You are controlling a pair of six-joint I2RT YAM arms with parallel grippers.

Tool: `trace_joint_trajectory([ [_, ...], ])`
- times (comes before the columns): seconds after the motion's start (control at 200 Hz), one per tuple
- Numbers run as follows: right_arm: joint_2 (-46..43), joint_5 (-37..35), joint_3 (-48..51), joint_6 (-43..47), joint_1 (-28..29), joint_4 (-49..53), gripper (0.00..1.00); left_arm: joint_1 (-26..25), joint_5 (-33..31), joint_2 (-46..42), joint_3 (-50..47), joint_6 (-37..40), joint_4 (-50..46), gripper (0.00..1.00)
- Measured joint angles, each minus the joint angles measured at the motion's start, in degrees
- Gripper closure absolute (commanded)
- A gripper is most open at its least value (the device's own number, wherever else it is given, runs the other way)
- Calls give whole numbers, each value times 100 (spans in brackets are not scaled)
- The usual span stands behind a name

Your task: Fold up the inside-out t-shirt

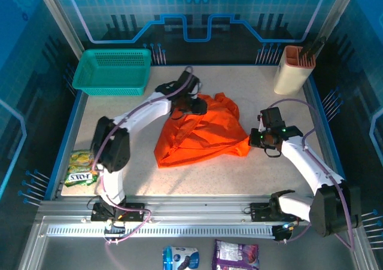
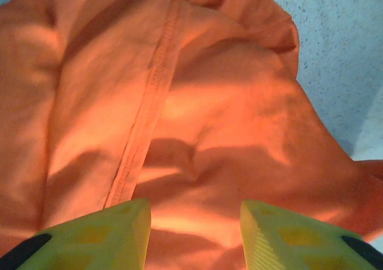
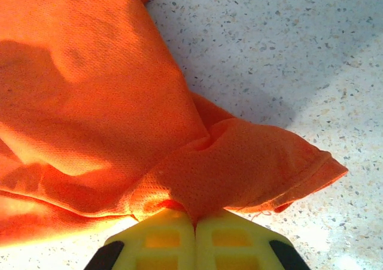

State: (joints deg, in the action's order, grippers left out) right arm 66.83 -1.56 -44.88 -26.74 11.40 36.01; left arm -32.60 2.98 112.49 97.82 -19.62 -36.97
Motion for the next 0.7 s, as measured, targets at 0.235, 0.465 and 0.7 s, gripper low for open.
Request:
trace_joint_trajectory([
  [0.235,-94,-68,2,-31,103,-7,100,-372,-1163,1613,2186,632,-750,54],
  [0.465,-323,-109,11,-72,138,4,100,-433,-1947,2699,3403,1119,-1252,45],
  [0.7,-527,-372,105,-57,142,179,100,-404,-2345,3117,3689,1403,-1449,45],
])
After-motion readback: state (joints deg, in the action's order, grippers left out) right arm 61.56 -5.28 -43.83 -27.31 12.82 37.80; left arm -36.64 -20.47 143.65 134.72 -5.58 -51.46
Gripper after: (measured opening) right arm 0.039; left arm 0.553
